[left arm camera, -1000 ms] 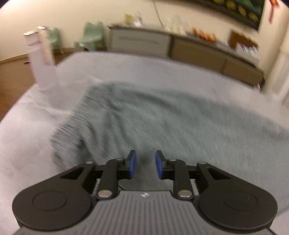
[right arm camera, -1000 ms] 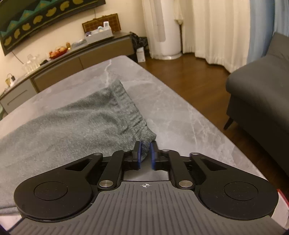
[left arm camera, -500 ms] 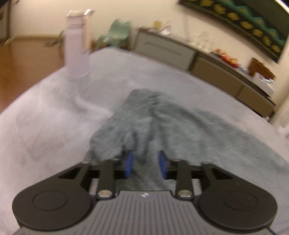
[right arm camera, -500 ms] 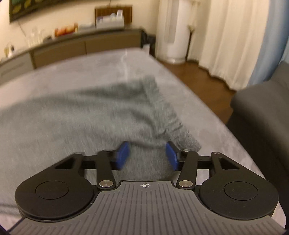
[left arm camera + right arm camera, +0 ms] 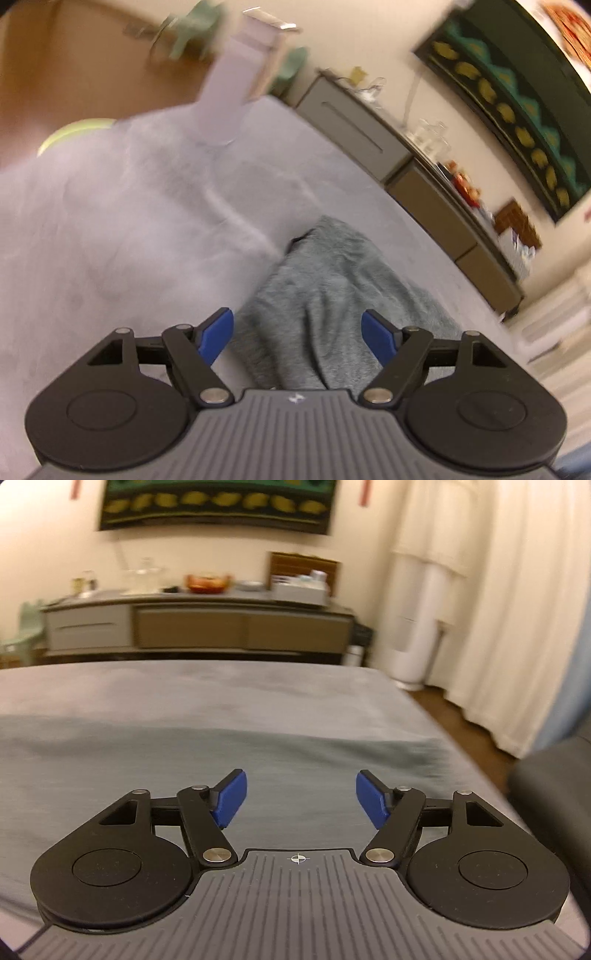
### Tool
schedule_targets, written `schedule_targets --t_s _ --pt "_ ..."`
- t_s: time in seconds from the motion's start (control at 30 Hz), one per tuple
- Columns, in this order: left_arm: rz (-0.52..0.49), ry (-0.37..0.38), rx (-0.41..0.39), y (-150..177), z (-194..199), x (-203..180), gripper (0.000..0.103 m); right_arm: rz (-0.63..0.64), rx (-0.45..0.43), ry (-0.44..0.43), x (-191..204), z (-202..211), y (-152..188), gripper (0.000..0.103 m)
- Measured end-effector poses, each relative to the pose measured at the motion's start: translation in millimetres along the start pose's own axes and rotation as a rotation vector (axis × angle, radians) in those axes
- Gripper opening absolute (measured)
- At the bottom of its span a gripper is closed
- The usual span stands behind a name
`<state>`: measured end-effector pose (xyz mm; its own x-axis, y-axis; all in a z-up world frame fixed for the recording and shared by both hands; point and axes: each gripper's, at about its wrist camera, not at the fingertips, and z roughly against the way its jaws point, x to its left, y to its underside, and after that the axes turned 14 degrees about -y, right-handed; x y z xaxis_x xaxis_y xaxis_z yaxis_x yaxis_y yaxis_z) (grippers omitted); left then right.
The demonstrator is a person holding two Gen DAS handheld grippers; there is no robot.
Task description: Fold clothes
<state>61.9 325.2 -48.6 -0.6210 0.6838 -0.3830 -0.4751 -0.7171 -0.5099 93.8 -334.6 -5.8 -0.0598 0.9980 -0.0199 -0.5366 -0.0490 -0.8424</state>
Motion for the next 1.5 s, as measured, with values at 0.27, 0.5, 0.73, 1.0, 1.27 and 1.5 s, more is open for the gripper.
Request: schedule_targets --t_s 0.27,0.5,0.73,1.0,1.27,1.5 --pt "0.135 0.126 0.093 -8 -12 33 0.081 0.429 -0.008 -0.524 298 47 30 0.071" --pt "0.186 0.198 0.157 -9 -26 51 0.085 0.752 0.016 -0.781 507 50 44 0.071" --pt "0.192 0.267 0.197 -10 -39 42 0.093 0.814 0.076 -0.745 561 0 50 0.031" --pt "0.208 0.346 0.232 -4 -54 20 0.093 0.724 0.0 -0.769 537 10 11 0.004" --pt "0.197 0.321 0.231 0 -65 21 0.032 0.542 0.115 -0.941 476 9 -16 0.051" --pt "0.065 0.219 0.112 8 -41 9 0.028 0.274 0.234 -0.737 411 -52 -62 0.045"
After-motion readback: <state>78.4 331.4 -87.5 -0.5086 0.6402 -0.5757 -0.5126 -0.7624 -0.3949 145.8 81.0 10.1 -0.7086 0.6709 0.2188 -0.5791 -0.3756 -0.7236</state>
